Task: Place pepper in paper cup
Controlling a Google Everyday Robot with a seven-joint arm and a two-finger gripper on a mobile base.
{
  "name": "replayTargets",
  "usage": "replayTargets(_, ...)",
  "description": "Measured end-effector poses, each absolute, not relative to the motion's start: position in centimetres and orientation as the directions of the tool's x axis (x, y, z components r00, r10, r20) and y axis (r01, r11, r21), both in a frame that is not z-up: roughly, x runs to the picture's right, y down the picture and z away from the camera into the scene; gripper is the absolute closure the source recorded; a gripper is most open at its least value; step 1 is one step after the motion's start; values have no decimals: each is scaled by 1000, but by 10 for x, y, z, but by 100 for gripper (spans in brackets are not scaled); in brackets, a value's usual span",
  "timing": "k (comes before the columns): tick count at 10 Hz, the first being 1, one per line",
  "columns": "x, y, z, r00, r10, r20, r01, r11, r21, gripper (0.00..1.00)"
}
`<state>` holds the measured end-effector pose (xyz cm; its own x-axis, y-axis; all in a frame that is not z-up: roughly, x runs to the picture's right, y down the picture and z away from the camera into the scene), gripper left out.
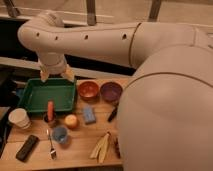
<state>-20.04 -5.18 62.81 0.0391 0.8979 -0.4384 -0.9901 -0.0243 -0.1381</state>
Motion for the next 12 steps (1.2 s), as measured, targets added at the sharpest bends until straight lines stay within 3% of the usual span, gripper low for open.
replayTargets(3, -248, -49, 638, 163, 883, -439, -980, 94, -175, 26)
replayTargets(7, -324, -17, 684, 312, 813, -491, -947, 222, -235, 26)
replayTargets(9, -331, 6, 710, 326, 772, -545, -943, 225, -244, 26)
replayTargets(12, -327, 9, 716, 316, 765, -561, -947, 217, -237, 26)
